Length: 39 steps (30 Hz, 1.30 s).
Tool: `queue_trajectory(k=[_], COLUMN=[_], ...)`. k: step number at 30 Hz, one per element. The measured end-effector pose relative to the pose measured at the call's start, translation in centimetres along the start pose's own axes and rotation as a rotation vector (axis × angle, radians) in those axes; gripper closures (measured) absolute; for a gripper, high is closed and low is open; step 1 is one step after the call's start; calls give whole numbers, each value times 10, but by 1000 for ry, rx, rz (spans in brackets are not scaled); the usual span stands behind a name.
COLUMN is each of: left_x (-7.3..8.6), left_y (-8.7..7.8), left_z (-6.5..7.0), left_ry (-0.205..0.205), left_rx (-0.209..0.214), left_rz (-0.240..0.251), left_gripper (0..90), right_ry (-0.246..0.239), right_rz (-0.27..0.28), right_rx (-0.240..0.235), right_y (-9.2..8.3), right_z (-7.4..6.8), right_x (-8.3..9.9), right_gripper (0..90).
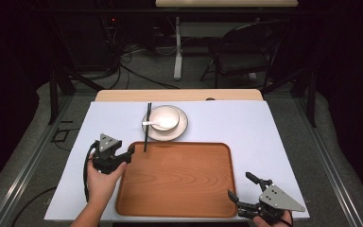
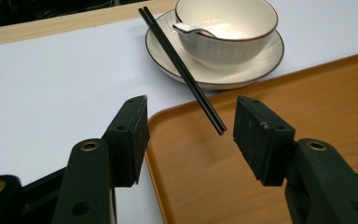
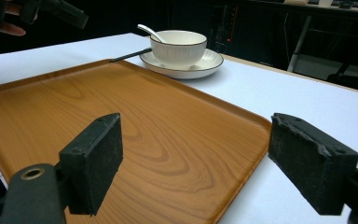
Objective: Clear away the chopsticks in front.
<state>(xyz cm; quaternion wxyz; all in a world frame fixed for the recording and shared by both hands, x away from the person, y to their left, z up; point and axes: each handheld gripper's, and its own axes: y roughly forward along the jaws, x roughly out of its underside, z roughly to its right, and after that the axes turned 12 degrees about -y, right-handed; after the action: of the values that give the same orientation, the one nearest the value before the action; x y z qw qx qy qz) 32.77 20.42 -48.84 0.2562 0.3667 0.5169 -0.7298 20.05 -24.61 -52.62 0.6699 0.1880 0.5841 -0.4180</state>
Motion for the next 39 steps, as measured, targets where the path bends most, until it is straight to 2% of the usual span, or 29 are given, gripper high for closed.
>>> queue_trajectory(k=[3,8,10,13,16,18,24,31,39], left_x=[-9,-24,-30,-34,-37,-38,-36,-32,-29], left_y=[7,16,20,26,33,39,54,70,88], left_z=[-3,-6,-7,-5,-5,-4,-1,9,13], left_ry=[-14,-45,-57,-43,-52,-67,-112,-102,-120], left_rx=[-3,-36,-27,-46,-57,-57,-54,-48,-58], left_rz=[4,12,3,-8,-35,-63,-97,-133,-179], left_gripper=[467,462,484,520,543,569,608,648,686], right_ry=[-1,1,4,6,5,6,7,8,11], right_rz=[-3,-1,-1,-1,1,0,0,1,6], right_rx=[0,-1,-1,0,1,2,1,0,-2], right_y=[0,0,1,1,1,1,1,0,0], right_z=[0,1,2,2,2,2,3,3,4], right_x=[0,0,0,0,0,0,1,1,1], right_gripper=[179,179,179,179,179,179,179,179,179])
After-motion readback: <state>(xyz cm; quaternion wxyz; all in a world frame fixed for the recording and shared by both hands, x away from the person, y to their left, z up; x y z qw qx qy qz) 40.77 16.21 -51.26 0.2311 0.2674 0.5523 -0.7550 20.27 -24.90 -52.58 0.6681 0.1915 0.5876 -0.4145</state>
